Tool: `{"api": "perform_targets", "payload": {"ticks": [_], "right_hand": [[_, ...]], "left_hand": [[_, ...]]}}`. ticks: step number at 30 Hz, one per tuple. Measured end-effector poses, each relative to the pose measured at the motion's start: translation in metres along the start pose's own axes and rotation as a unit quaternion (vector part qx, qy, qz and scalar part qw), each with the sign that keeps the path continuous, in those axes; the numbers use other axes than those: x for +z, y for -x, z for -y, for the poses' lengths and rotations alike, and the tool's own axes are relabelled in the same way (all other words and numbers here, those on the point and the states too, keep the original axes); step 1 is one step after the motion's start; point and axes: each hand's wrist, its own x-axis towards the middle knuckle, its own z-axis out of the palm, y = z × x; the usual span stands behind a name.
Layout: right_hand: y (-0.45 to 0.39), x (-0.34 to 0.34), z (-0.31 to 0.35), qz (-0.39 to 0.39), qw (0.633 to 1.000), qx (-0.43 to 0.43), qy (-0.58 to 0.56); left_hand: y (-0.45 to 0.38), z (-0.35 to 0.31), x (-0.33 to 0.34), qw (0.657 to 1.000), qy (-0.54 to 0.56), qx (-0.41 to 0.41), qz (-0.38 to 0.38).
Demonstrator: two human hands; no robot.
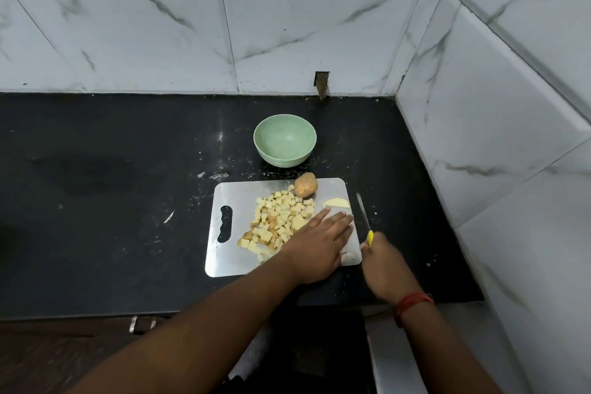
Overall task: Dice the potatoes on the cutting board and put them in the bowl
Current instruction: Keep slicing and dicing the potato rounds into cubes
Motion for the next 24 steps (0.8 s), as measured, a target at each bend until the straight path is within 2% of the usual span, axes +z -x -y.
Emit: {"api": "perform_targets", "payload": {"ticks": [4,9,15,18,24], "right_hand": [[-0.001,-0.012,-0.002,-0.016,1.0,0.001,-0.009],[-0.002,-0.019,-0.006,-0.01,1.0,0.003,-0.017],[-0.007,-0.015,-0.007,0.017,1.0,0.012,0.004],[-0.009,-0.015,-0.006,0.024,1.0,0.016,0.005],[-0.011,-0.015,-0.005,0.034,0.999,0.019,-0.001]], "left_hand": [[-0.021,0.002,-0.002,0.997,-0.046,0.0,0.056],[0.007,0.023,-0.001,0.995,-0.04,-0.009,0.086],[0.019,0.033,0.002,0.996,-0.075,-0.003,0.055],[0.001,0.024,-0.005,0.997,-0.066,-0.033,0.034],[-0.026,0.018,-0.008,0.989,-0.108,-0.057,0.08]]}}
